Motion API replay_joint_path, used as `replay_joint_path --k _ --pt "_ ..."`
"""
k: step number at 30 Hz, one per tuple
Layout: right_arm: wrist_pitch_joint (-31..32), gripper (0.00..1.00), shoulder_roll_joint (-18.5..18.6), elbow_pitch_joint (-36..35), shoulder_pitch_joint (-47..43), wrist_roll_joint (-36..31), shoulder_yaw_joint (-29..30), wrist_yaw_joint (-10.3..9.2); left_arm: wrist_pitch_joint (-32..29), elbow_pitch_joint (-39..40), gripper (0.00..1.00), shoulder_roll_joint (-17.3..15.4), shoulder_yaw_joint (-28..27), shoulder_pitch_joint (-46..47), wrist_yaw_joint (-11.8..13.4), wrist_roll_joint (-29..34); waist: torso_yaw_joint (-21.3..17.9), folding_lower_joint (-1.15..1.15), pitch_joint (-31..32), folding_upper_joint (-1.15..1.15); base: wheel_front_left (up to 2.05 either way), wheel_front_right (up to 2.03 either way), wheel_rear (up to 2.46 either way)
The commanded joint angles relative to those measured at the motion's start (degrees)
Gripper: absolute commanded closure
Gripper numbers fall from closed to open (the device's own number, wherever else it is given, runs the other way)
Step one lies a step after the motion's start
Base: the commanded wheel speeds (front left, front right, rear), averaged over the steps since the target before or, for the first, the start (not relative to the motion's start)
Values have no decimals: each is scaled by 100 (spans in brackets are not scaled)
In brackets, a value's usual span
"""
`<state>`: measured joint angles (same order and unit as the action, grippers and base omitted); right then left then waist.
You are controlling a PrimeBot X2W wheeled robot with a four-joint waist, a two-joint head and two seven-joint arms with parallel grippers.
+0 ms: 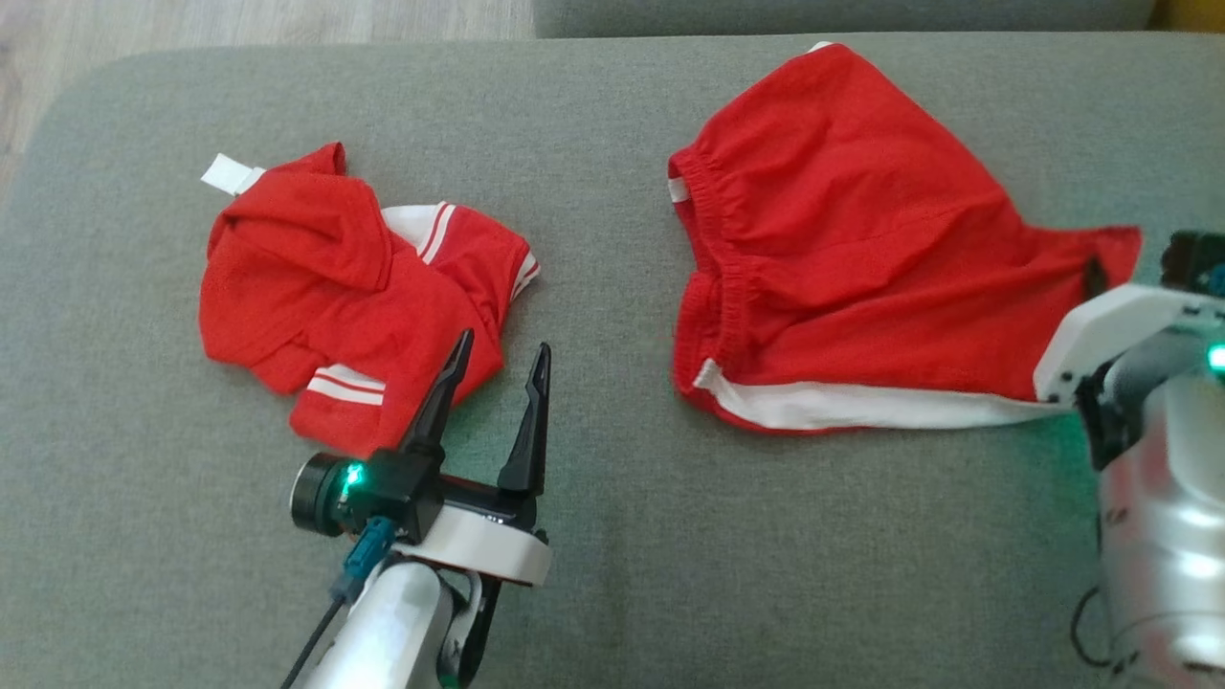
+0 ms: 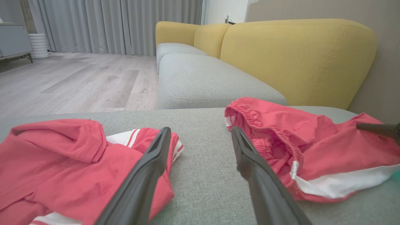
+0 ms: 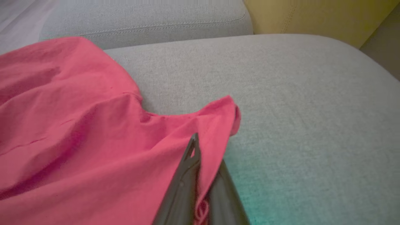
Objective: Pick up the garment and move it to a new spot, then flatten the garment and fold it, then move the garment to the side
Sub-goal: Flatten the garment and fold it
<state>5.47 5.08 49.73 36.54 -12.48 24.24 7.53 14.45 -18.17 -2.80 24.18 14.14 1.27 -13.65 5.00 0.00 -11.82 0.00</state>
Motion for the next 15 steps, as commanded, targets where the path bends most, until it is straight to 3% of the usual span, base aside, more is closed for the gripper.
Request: replay_joint_path --k 1,2,4,9,15 --pt "-85 100 53 -107 271 -60 -130 -4 55 184 0 -8 -129 218 32 -51 8 0 -10 0 0 0 0" --pt "-86 100 85 -46 324 -111 -131 -4 55 186 0 -8 -124 226 34 -54 11 0 -14 0 0 0 0" --pt "-150 0 145 50 404 -255 -216 -4 55 186 0 -8 -119 235 41 -60 11 0 -14 0 0 0 0" --pt "-788 0 110 52 534 -130 -443 -4 55 241 0 -8 -158 248 58 -78 -73 0 40 0 0 0 0" --pt "-1861 0 -35 -455 76 562 -1047 -4 55 333 0 -8 -225 190 68 -95 -303 0 212 0 0 0 0"
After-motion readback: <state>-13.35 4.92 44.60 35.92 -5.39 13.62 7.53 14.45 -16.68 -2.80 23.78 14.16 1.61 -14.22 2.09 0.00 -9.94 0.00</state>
